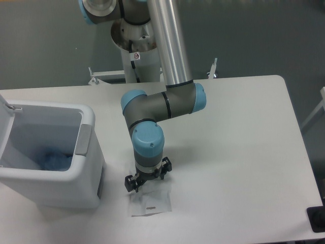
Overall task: Place the trash in the trash can
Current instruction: 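Lower the gripper onto the bag and pinch it closed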
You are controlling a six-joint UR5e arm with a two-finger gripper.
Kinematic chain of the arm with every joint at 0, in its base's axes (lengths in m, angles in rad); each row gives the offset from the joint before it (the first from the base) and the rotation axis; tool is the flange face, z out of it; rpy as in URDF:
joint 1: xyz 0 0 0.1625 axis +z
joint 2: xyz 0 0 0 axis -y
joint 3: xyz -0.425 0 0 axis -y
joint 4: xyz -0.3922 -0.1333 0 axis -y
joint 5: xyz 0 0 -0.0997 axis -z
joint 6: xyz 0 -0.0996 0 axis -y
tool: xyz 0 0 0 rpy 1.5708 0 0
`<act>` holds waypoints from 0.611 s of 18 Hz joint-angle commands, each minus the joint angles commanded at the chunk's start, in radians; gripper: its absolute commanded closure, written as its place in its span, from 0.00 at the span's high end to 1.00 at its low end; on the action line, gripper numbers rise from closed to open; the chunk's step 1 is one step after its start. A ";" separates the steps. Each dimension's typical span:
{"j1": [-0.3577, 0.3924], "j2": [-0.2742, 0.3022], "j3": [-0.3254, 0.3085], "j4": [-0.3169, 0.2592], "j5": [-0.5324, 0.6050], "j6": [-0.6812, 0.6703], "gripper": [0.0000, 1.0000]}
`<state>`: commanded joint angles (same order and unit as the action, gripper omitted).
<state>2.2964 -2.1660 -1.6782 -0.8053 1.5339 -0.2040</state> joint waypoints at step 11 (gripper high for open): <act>0.000 0.002 -0.002 0.002 0.006 0.000 0.89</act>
<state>2.2964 -2.1645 -1.6797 -0.8038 1.5401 -0.2040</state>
